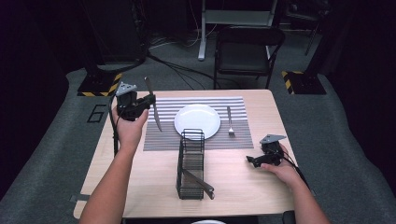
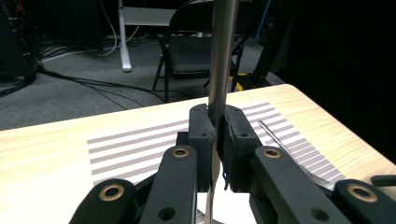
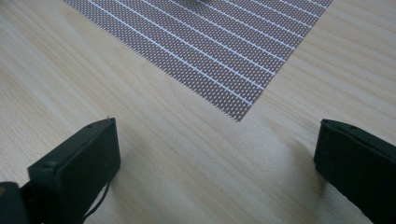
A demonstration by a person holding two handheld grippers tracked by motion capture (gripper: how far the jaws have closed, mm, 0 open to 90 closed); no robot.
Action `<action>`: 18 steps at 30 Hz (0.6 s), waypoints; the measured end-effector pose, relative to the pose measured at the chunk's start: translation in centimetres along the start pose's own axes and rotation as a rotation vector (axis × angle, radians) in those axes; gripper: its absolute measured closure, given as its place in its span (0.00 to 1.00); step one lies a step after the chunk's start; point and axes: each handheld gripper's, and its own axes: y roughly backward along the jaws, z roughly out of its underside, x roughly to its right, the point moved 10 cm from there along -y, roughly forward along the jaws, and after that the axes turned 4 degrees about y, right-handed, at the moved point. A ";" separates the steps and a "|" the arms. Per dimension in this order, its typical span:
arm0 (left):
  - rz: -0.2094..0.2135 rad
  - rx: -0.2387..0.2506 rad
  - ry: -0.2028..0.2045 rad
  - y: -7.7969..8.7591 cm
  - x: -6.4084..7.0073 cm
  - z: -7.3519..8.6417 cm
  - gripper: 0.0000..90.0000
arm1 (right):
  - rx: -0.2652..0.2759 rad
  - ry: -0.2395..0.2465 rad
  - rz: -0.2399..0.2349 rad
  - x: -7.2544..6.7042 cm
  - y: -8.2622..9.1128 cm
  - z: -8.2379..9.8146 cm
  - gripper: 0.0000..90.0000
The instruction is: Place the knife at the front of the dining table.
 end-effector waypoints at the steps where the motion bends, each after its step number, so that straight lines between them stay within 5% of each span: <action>1: -0.005 0.006 0.008 -0.2 -0.2 0.1 0.93 | 0.000 0.000 0.000 0.0 0.0 0.0 0.00; 18: -0.083 -0.032 0.039 -2.8 -3.7 4.5 0.93 | 0.000 0.000 0.000 0.0 0.0 0.0 0.00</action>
